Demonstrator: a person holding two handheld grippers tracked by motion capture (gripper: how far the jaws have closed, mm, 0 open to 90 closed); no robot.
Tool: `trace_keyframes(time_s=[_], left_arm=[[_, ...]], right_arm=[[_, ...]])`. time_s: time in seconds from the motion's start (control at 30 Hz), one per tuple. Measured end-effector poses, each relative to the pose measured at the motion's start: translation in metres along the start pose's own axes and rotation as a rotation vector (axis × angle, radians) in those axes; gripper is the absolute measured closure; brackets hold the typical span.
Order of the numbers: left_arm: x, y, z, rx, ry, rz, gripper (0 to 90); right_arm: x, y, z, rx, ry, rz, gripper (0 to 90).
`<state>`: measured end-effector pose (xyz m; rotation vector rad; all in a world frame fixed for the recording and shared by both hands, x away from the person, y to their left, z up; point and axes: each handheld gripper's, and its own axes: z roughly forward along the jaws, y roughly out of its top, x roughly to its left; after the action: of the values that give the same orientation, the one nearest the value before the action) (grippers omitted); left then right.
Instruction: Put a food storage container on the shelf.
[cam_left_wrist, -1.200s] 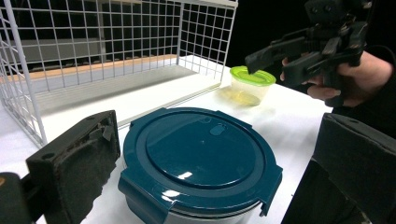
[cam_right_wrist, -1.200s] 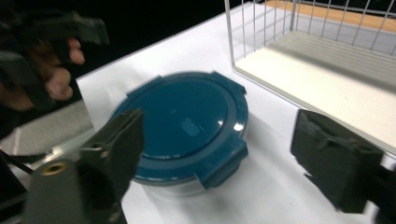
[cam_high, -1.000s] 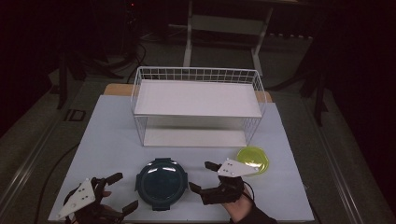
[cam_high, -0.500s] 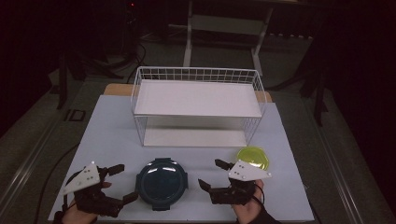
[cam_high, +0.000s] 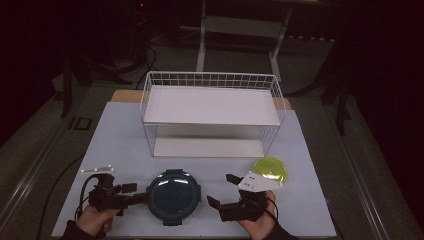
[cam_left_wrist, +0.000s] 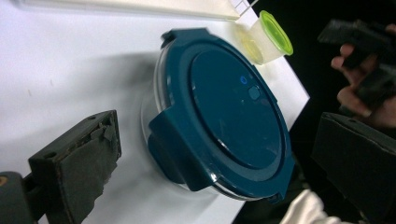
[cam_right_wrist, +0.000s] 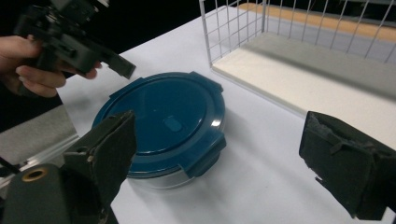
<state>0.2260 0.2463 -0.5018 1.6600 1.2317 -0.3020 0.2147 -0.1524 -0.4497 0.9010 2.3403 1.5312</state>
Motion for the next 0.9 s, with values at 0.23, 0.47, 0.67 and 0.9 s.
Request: trace_keyframes(time_s=[0.23, 0.47, 0.67, 0.9], left_arm=[[0.017, 0.000, 0.006, 0.048, 0.008, -0.128, 14.7], [0.030, -0.003, 0.014, 0.083, -0.095, -0.225, 28.9], [0.036, -0.004, 0.020, 0.109, -0.110, -0.263, 44.1], [0.035, -0.004, 0.021, 0.117, -0.137, -0.254, 51.9]], right_arm=[[-0.001, -0.007, 0.009, 0.044, 0.049, 0.032, 15.0], [-0.002, -0.009, 0.012, 0.063, 0.088, 0.066, 22.1], [-0.002, -0.009, 0.013, 0.069, 0.089, 0.067, 23.4], [-0.002, -0.009, 0.012, 0.071, 0.079, 0.070, 23.6]])
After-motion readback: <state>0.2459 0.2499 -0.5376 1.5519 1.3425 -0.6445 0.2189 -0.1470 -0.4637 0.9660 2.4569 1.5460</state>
